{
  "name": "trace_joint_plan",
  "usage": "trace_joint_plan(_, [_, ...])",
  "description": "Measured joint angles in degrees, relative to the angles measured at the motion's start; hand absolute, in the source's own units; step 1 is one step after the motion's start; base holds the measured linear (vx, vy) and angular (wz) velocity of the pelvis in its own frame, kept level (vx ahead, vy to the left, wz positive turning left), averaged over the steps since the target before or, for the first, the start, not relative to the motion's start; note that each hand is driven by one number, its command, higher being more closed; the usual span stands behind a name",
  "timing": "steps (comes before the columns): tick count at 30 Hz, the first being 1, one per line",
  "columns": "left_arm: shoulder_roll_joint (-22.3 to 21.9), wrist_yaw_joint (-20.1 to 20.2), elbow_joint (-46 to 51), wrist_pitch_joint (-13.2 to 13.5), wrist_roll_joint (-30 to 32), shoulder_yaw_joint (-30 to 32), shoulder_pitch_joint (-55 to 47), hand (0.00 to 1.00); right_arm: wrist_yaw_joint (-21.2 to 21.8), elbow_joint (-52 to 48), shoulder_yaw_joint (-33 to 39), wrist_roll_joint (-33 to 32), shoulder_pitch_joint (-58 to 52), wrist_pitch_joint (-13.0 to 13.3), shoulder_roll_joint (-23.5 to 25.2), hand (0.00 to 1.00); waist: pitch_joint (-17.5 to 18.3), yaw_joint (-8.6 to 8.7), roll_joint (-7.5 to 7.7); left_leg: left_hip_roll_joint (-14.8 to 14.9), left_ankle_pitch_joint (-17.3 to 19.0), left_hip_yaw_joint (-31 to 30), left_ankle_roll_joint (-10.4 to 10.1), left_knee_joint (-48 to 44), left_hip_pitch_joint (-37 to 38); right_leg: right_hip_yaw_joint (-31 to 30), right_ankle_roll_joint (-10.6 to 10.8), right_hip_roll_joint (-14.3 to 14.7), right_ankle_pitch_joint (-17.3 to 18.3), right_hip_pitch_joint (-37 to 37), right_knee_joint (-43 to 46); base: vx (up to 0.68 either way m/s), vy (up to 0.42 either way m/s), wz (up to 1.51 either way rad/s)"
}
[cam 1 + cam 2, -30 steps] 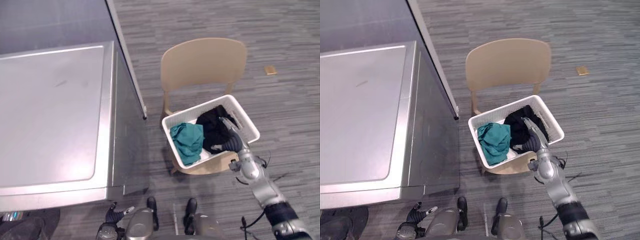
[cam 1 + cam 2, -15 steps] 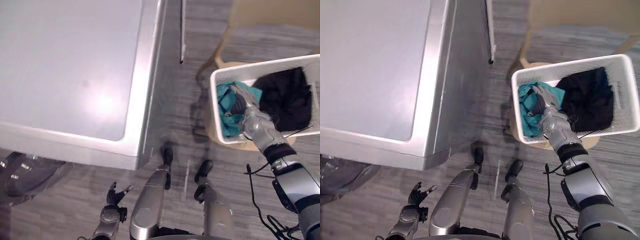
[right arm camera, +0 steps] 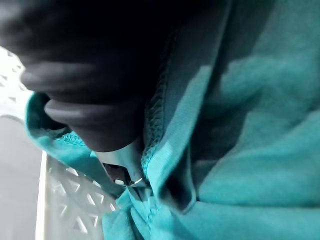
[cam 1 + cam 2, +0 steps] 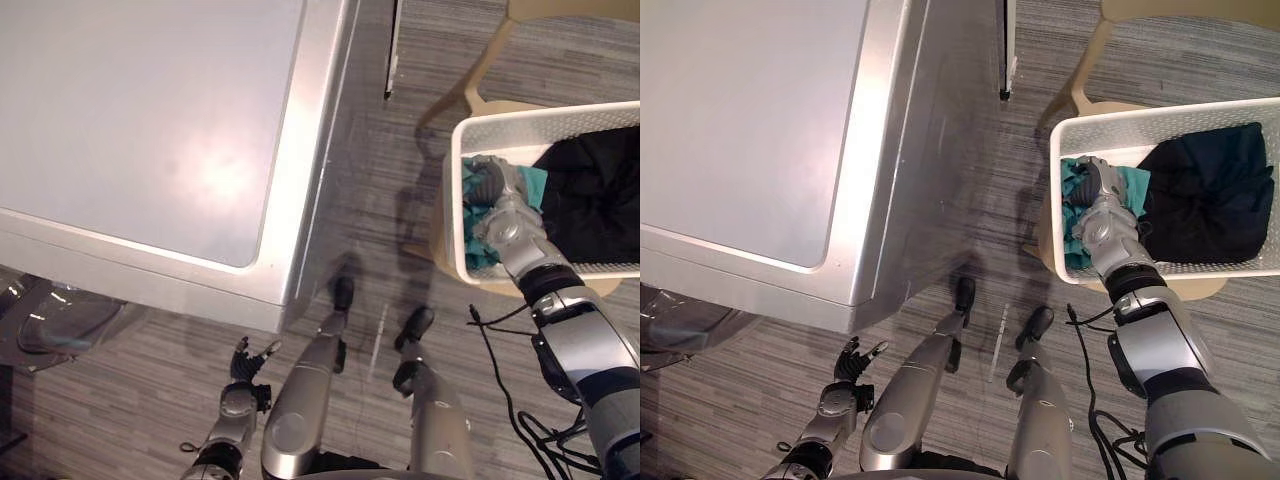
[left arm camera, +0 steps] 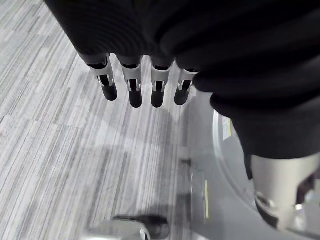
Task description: Pick up the laundry basket with both hands and put the clothes into the washing machine.
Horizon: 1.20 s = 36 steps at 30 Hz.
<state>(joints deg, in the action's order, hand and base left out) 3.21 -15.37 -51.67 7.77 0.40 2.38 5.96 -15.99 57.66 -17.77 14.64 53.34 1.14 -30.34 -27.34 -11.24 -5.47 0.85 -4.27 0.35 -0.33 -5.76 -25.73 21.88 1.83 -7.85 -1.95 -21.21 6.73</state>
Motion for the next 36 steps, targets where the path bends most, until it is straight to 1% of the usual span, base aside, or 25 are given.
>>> trace_joint_plan(1, [0.03,0.09,0.41,-0.03,0.00,-0.01,-0.01,0.00,-0.05,-2.55,2.45,-0.80,-1.62,0.01,-0.03,1.00,-0.05,0.47,0.09,0.08,0.00,-0.26,0.00,0.38,0.98,0.03,0.00,0.10,0.00,1.00,-0.03,0.02,-0.026,0.05])
trace_joint_plan(4, [0.04,0.29,0.62,-0.09,0.00,-0.01,-0.03,0.00,-0.15,-6.70,5.25,-2.50,-3.48,0.01,-0.11,1.00,-0.17,1.03,0.28,0.05,-0.08,-0.15,-0.03,1.24,2.95,-0.12,0.00,0.08,0.00,2.49,-0.11,0.01,-0.004,0.02])
trace_joint_plan(7, [0.29,0.38,2.39,-0.58,0.02,0.02,-0.37,0.00,-0.60,-18.58,10.57,-4.24,-8.60,0.13,-0.03,1.00,-0.64,1.77,1.08,-0.03,-0.09,-0.04,-0.02,2.19,5.69,-0.16,0.02,0.10,0.01,5.03,-0.84,0.00,0.002,0.01])
trace_joint_plan(8, [0.32,0.41,3.07,-1.02,0.02,0.03,-0.54,0.00,-0.72,-24.91,12.93,-4.99,-11.86,0.39,0.28,1.00,-0.75,2.16,1.32,-0.04,-0.27,-0.09,0.01,3.02,7.01,-0.06,0.04,0.12,0.02,6.10,-1.00,0.02,0.005,0.07])
trace_joint_plan(9, [0.31,0.55,3.86,-1.32,0.14,0.05,-1.18,0.00,-0.86,-30.80,15.09,-5.56,-15.12,0.95,1.43,1.00,-0.77,2.94,1.52,-0.07,-0.43,-0.17,0.11,3.82,8.57,-0.08,0.05,0.09,0.03,7.34,-1.00,0.02,0.009,0.06])
trace_joint_plan(10, [0.34,0.67,4.20,-1.31,0.18,0.08,-1.59,0.00,-1.01,-33.56,15.95,-5.90,-16.69,1.15,2.28,1.00,-0.70,3.23,1.66,-0.10,-0.43,-0.13,0.11,3.95,9.29,-0.11,0.07,0.06,0.05,7.93,-1.00,0.00,0.000,0.00])
trace_joint_plan(12, [0.90,1.65,4.56,-1.77,0.27,0.53,-3.87,0.00,-1.18,-43.17,18.06,-8.80,-23.58,2.75,7.70,1.00,1.21,4.51,3.44,-0.49,-0.42,0.11,0.12,5.63,11.91,-0.30,0.78,-0.28,1.22,9.67,-1.02,0.05,0.010,-0.04])
trace_joint_plan(13, [1.12,1.76,4.57,-2.03,0.29,0.64,-4.37,0.00,-0.97,-45.34,18.31,-9.80,-25.69,3.23,9.13,1.00,1.99,4.70,4.06,-0.60,-0.40,0.15,0.13,5.98,12.44,-0.50,0.84,-0.33,1.61,10.05,-1.10,0.07,-0.006,-0.04])
trace_joint_plan(14, [1.63,2.05,4.54,-2.45,0.31,0.68,-5.33,0.00,-0.09,-48.81,18.49,-11.41,-29.63,4.24,11.60,1.00,3.75,4.99,5.06,-0.56,-0.39,0.30,0.14,6.44,13.29,-0.71,0.87,-0.26,1.73,10.60,-1.25,0.12,-0.020,-0.07])
trace_joint_plan(15, [1.71,2.69,4.54,-2.56,0.35,1.34,-6.29,0.00,0.67,-52.00,18.65,-12.70,-33.20,4.69,14.17,1.00,4.94,5.70,5.87,-0.55,-0.38,0.61,0.14,7.23,14.89,-0.83,1.03,-0.19,1.84,12.04,-1.81,0.10,-0.017,-0.06])
trace_joint_plan(16, [1.64,2.92,4.51,-2.61,0.39,1.89,-6.79,0.00,1.33,-53.61,18.76,-13.54,-34.92,4.89,15.65,1.00,5.55,5.75,6.21,-0.59,-0.36,0.71,0.14,7.49,15.66,-0.93,1.13,-0.19,1.91,12.71,-2.05,0.12,-0.012,-0.11])
trace_joint_plan(18, [1.55,3.26,4.20,-3.11,0.54,3.36,-8.69,0.00,4.16,-59.35,18.88,-17.64,-41.41,6.10,21.38,1.00,8.67,6.00,7.13,-0.73,-0.05,1.67,0.23,8.45,18.52,-2.03,1.50,-0.18,2.14,14.82,-2.72,0.08,0.003,-0.20])
trace_joint_plan(20, [1.32,3.87,4.07,-3.26,0.53,4.91,-9.96,0.00,5.79,-62.02,18.49,-21.47,-44.55,7.48,24.24,1.00,10.76,6.06,7.40,-0.80,0.24,2.56,0.52,9.15,20.47,-2.84,1.55,-0.15,2.16,16.27,-3.30,0.07,0.009,-0.23])
trace_joint_plan(21, [1.38,4.03,3.87,-3.48,0.52,5.46,-10.66,0.00,6.48,-63.48,17.92,-23.47,-45.76,7.61,25.28,1.00,11.70,6.01,7.48,-0.82,0.57,3.11,0.58,9.15,21.43,-3.33,1.62,-0.11,2.18,17.15,-3.67,0.05,0.021,-0.34])
trace_joint_plan(22, [1.16,4.12,3.89,-3.52,0.40,6.97,-12.28,0.00,8.64,-65.37,16.58,-27.59,-47.82,8.88,26.72,1.00,13.00,6.01,7.57,-0.85,1.18,4.05,0.59,9.14,23.14,-4.28,1.74,-0.07,2.23,18.69,-4.29,0.03,0.024,-0.31])
trace_joint_plan(25, [0.92,4.18,3.63,-3.57,0.18,8.88,-15.84,0.00,11.81,-67.75,13.49,-32.73,-51.34,10.29,27.96,1.00,15.34,6.03,7.68,-0.84,2.09,5.41,0.68,8.83,25.22,-5.93,1.86,0.02,2.28,20.19,-4.59,0.01,0.028,-0.29])
trace_joint_plan(27, [0.79,4.18,3.22,-3.56,0.16,9.21,-16.88,0.00,12.98,-67.79,12.10,-34.17,-52.19,10.78,28.20,1.00,15.51,5.97,7.70,-0.82,2.36,5.83,0.64,8.56,25.96,-6.45,2.07,-0.06,2.46,20.47,-3.87,-0.03,0.022,-0.15])
trace_joint_plan(29, [0.95,4.22,2.55,-3.58,0.14,9.34,-17.12,0.00,14.67,-67.73,10.83,-35.01,-53.42,11.22,28.74,1.00,15.37,6.15,7.57,-0.87,3.61,5.00,1.02,5.65,24.44,-7.83,2.71,-0.61,5.01,18.11,2.99,-0.08,0.004,0.24])
trace_joint_plan(30, [1.10,4.21,2.62,-3.55,0.14,9.29,-16.74,0.00,15.15,-67.73,10.82,-35.34,-53.81,11.25,28.69,1.00,15.33,7.09,7.50,-0.99,4.02,3.47,1.33,3.44,23.05,-11.35,3.07,-1.50,7.86,15.68,10.29,-0.09,-0.002,0.72])
trace_joint_plan(31, [1.32,4.21,2.59,-3.54,0.14,9.25,-16.23,0.00,15.12,-67.73,10.65,-35.26,-53.92,11.31,28.83,1.00,15.27,7.65,7.47,-1.22,4.10,2.00,1.44,2.24,22.23,-13.75,2.91,-2.04,9.89,14.58,14.94,-0.08,-0.024,1.30])
trace_joint_plan(32, [1.60,4.19,3.15,-3.30,0.13,9.17,-15.07,0.00,15.07,-67.72,10.72,-34.74,-53.87,11.55,28.72,1.00,15.23,7.66,7.50,-1.68,4.21,-1.03,1.57,-0.47,20.85,-17.01,3.24,-2.37,13.11,13.14,24.60,-0.02,-0.130,1.53])
trace_joint_plan(33, [1.61,4.16,4.10,-3.02,0.08,9.21,-14.23,0.00,15.07,-67.74,10.58,-33.92,-53.58,11.96,28.67,1.00,15.22,7.30,7.59,-2.36,4.22,-3.96,1.55,-3.57,18.36,-19.90,3.89,-2.33,15.05,12.94,31.61,-0.04,-0.172,1.54])
trace_joint_plan(34, [1.60,4.16,4.73,-2.89,0.08,9.20,-13.79,0.00,15.07,-67.77,10.54,-33.57,-53.44,12.26,28.71,1.00,15.33,7.30,7.84,-2.86,4.22,-5.13,1.54,-5.24,16.89,-21.61,4.48,-2.24,15.82,13.15,34.26,-0.09,-0.220,1.41])
trace_joint_plan(35, [1.41,4.09,6.87,-2.73,0.08,9.15,-13.67,0.00,14.97,-67.71,9.95,-32.86,-52.25,12.33,28.63,1.00,15.30,6.99,8.07,-3.78,4.24,-6.70,1.47,-8.15,13.70,-25.06,4.96,-2.01,16.88,13.88,37.38,-0.17,-0.195,1.14])
trace_joint_plan(36, [0.86,4.01,8.19,-2.53,0.04,8.97,-13.79,0.00,14.88,-67.40,8.39,-31.70,-50.57,12.33,28.59,1.00,15.17,6.54,7.94,-4.13,4.20,-7.40,1.13,-10.69,10.79,-28.18,4.53,-1.44,17.40,15.33,36.58,-0.21,-0.199,0.86])
